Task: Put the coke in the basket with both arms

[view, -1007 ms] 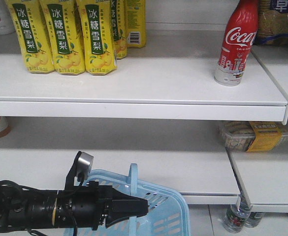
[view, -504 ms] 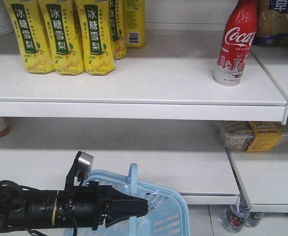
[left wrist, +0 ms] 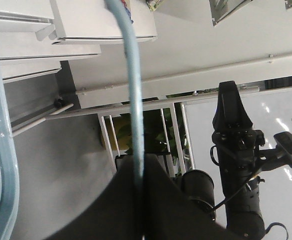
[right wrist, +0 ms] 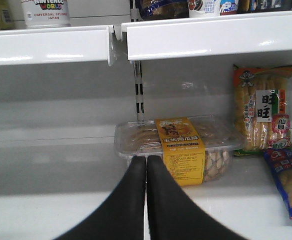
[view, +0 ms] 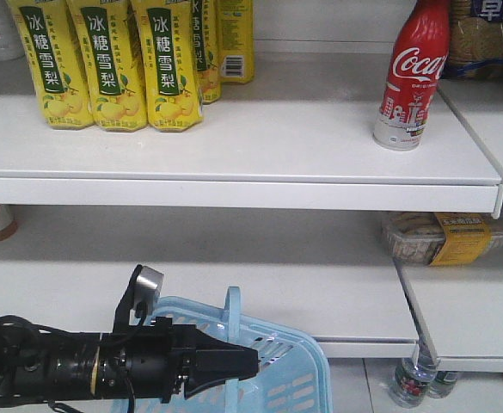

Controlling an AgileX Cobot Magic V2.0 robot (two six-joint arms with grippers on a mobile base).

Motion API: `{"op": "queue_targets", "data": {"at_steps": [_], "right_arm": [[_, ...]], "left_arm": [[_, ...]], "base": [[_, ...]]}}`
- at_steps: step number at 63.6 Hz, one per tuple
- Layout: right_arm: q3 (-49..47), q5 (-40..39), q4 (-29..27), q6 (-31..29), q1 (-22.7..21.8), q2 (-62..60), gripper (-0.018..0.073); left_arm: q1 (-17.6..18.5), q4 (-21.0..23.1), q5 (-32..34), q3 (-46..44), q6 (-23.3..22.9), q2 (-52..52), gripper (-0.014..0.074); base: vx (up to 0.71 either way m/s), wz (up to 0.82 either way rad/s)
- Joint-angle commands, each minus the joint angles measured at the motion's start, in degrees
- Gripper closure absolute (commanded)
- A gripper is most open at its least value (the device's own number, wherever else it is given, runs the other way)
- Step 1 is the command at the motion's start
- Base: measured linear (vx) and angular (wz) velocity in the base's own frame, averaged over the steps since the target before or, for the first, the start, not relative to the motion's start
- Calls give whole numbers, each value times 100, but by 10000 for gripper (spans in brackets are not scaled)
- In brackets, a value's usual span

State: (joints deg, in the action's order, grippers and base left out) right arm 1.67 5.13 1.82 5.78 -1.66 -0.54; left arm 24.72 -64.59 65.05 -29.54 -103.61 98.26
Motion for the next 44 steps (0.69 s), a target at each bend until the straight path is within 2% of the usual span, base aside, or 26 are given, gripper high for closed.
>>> {"op": "queue_targets", "data": {"at_steps": [1,9,17,29,44], "right_arm": [[78,-424,23,-14,-34,-102,568],[78,-481,23,-14,-34,-102,568],[-25,-883,9,-14,-34,-102,568],[-839,-851,-6,-14,-34,101,568],[-2467,186,-89,4,-34,1507,568]], "left_arm": [[28,225,1367,-75,41,-263,603],[28,225,1367,-75,41,-263,603],[28,225,1367,-75,41,-263,603],[28,225,1367,-75,41,-263,603],[28,225,1367,-75,41,-263,603]], "base": [[0,0],[0,0],[0,0],[0,0],[0,0]]}}
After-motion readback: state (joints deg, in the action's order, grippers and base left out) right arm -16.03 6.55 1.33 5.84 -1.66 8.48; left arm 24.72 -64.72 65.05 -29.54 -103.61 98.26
